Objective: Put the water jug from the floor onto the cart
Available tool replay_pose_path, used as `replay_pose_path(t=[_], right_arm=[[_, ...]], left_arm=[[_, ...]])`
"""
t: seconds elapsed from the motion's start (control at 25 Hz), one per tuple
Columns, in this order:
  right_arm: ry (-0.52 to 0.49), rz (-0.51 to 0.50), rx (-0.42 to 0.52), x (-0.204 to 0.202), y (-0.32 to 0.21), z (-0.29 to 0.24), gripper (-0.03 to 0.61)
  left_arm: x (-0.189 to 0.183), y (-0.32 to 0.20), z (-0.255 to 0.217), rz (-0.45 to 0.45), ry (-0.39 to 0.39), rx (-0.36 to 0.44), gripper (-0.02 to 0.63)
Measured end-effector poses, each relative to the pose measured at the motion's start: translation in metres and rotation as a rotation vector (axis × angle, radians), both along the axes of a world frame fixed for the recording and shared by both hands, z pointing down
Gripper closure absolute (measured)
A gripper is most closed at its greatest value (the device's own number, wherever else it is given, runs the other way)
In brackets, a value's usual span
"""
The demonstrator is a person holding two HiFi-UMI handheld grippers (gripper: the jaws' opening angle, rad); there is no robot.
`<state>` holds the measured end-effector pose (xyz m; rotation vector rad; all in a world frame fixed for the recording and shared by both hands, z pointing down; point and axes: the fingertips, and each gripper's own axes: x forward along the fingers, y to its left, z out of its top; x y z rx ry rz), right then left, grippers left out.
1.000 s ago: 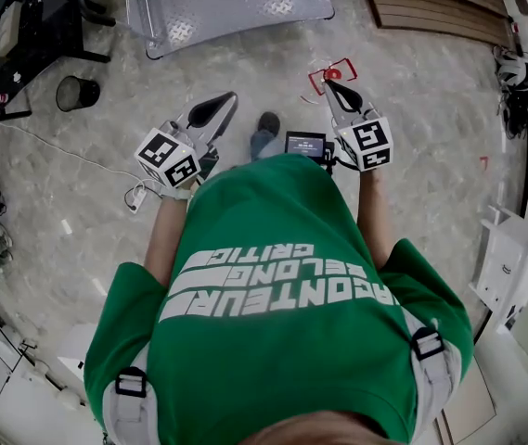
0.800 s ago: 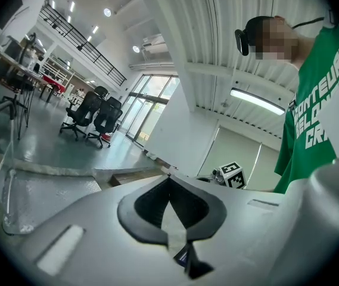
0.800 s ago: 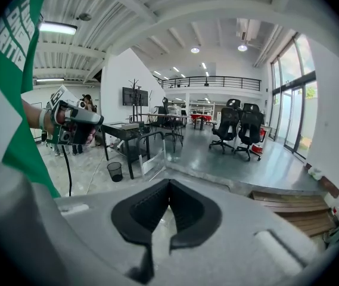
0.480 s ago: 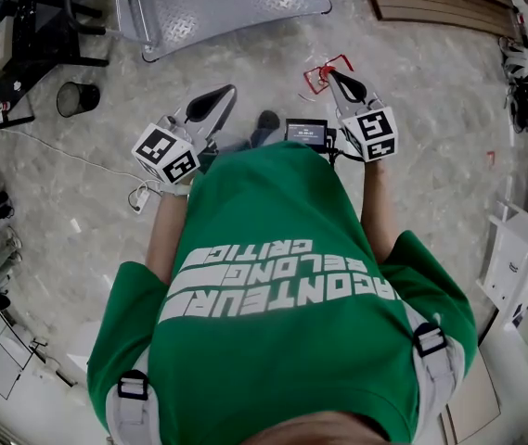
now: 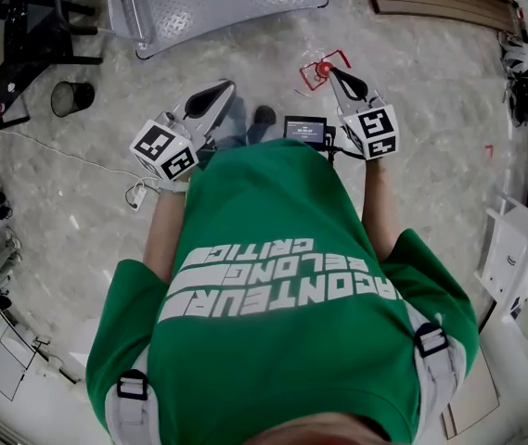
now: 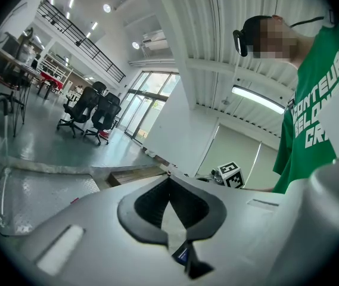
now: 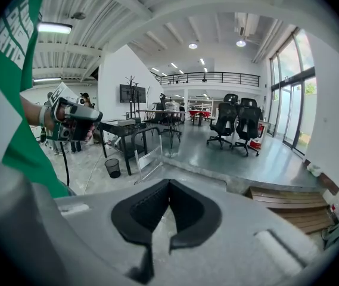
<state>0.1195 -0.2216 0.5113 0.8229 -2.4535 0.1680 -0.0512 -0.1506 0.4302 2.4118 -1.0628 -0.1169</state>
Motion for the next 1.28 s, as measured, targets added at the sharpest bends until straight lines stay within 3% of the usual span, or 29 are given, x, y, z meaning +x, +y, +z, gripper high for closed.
replay_pose_path(t=[0.4,1.0,1.28], right_arm=[[0.037,0.041,-0.045,0.016,-0.015,0.02,0.586],[0.108,0.109,-0.097,0.055,-0.052,0.087,0.585],[0.089,0.134,-0.133,0.059,-0.055,0.127,0.584]], left_arm=[[0.016,-0.03,0.009,0.088,-0.01,-0.014,0.598],[0.044,-0.067,0.069,0.185,-0.031,-0.122,0.598],[0.056,-0.069,0.085,0.225,-0.051,-0.152,0.598]])
